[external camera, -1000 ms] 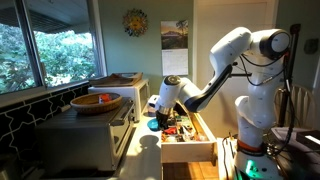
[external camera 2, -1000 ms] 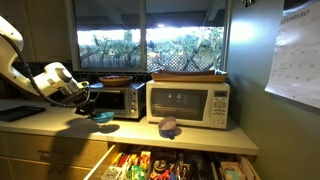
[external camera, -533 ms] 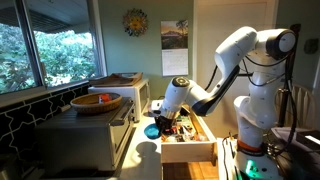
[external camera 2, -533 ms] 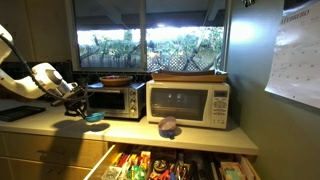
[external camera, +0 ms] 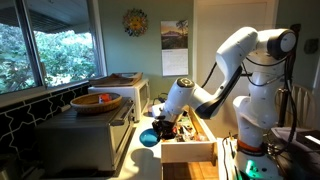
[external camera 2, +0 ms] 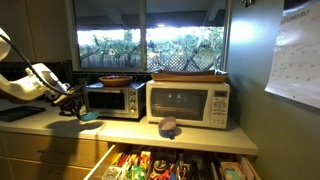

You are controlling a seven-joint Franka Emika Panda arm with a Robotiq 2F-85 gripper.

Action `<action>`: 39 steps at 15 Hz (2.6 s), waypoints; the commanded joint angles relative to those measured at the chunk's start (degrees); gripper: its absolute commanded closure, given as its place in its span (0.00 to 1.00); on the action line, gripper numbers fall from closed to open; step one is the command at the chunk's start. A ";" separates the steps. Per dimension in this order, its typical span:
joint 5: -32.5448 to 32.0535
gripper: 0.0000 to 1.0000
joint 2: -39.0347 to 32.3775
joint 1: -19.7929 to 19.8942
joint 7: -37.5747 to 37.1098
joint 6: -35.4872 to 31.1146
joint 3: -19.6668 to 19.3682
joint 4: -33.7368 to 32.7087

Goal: Move the blue bowl to the left

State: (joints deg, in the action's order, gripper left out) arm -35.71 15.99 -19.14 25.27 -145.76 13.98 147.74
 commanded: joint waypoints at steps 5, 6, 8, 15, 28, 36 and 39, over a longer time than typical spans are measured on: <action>19.00 0.99 -0.08 -5.13 19.01 -3.98 -3.58 0.91; 21.80 0.99 0.05 -5.63 21.61 -3.99 -4.06 0.88; 27.67 0.99 0.32 -6.92 27.91 -4.80 -5.40 1.05; 33.21 0.96 -0.23 -6.14 33.67 -4.53 -4.73 0.00; 31.76 0.99 -0.29 -6.31 33.76 -5.49 -3.31 -0.01; 29.68 0.99 -0.62 -8.40 35.53 -10.03 0.79 -0.17; 28.45 0.99 -3.57 -9.11 36.97 -12.75 1.85 -2.20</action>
State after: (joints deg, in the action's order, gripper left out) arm -5.60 15.09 -27.65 60.30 -155.76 15.17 147.20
